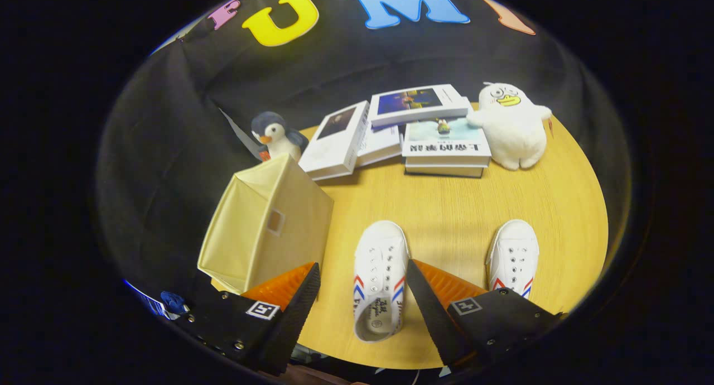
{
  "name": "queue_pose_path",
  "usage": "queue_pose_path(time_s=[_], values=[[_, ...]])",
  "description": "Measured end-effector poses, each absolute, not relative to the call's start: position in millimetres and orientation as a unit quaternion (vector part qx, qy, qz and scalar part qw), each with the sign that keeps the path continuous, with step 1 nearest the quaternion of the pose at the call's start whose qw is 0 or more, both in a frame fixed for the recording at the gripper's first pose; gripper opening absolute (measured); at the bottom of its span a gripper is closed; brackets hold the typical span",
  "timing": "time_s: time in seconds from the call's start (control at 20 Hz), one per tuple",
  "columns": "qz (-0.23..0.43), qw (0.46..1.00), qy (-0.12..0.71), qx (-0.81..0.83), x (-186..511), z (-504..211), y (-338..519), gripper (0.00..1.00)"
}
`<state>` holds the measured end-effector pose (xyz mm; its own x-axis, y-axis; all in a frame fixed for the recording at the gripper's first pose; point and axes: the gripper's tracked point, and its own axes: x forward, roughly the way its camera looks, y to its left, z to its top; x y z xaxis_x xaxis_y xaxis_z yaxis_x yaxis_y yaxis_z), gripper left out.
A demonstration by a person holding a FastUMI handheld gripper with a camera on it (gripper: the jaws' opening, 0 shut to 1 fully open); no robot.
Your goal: Open the storage box then place both shoes into the box .Put the left shoe in first, then the right shoe, with the right side of both shoes facing outward in a uniform manner.
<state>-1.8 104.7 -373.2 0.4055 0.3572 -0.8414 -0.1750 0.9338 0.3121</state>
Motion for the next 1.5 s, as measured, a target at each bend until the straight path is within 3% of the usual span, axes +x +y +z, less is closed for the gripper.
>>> queue_pose_path(time_s=[0.45, 0.6, 0.7, 0.75, 0.8, 0.85, 0.95, 1.05, 1.5], values=[[0.167, 0.768, 0.618, -0.012, -30.8, -465.6, 81.3, 0.93], [0.167, 0.752, 0.637, -0.029, -34.0, -485.5, 80.3, 0.88], [0.174, 0.739, 0.651, -0.002, -34.2, -490.5, 88.5, 0.78], [0.173, 0.733, 0.658, 0.016, -33.5, -489.1, 91.5, 0.63], [0.177, 0.725, 0.665, 0.037, -37.6, -488.8, 98.3, 0.54], [0.167, 0.724, 0.668, 0.045, -37.4, -491.1, 98.7, 0.31], [0.152, 0.718, 0.676, 0.064, -37.2, -477.8, 95.7, 0.11], [0.146, 0.717, 0.678, 0.07, -36.2, -487.1, 95.8, 0.01], [0.139, 0.711, 0.683, 0.092, -43.1, -422.4, 96.7, 0.01]])
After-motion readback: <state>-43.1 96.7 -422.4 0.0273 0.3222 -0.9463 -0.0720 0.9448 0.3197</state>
